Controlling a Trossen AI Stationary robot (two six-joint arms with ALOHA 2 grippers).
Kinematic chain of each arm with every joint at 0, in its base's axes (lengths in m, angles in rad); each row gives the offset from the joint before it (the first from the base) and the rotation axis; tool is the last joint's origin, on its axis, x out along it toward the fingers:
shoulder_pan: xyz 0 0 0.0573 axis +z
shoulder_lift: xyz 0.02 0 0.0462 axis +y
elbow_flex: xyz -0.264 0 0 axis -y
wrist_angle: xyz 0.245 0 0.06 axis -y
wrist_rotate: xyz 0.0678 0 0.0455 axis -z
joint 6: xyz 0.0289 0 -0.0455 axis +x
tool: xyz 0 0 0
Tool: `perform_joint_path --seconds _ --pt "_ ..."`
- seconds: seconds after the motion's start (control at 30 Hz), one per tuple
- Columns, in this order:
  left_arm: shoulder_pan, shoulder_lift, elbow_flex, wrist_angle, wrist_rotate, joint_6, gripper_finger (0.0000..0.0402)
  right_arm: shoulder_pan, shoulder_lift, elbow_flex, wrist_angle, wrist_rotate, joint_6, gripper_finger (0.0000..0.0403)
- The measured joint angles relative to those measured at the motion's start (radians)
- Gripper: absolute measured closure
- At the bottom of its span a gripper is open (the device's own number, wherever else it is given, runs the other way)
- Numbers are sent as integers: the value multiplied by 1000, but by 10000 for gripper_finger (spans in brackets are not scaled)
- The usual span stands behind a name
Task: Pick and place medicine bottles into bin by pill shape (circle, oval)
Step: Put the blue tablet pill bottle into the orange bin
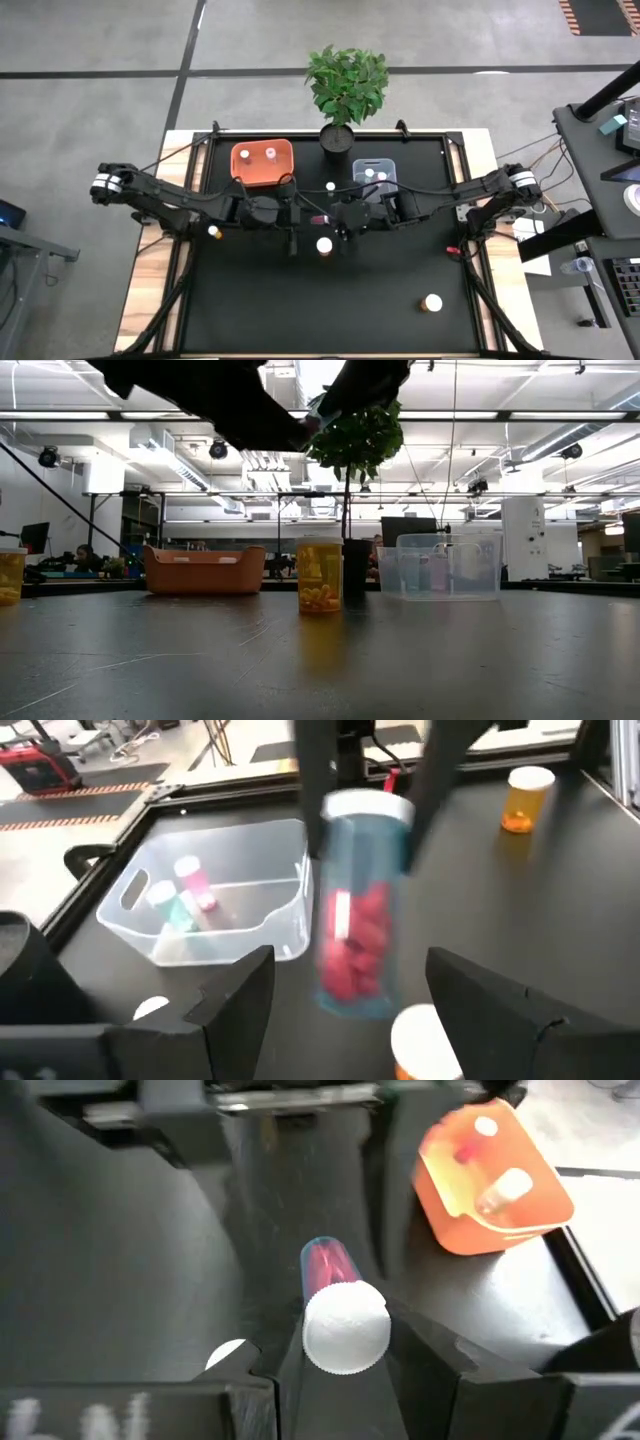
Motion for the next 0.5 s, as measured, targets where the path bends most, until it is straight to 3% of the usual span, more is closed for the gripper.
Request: perform_joint_path --seconds 0.13,0.27,0.5 --pt "18 45 1 44 73 0 157 -1 3 -1 2 -1 -11 289" --pt "28 69 4 42 77 12 161 -2 3 -1 0 0 -12 289" --pt "34 60 5 49 68 16 226 -2 3 -1 -3 1 -26 289"
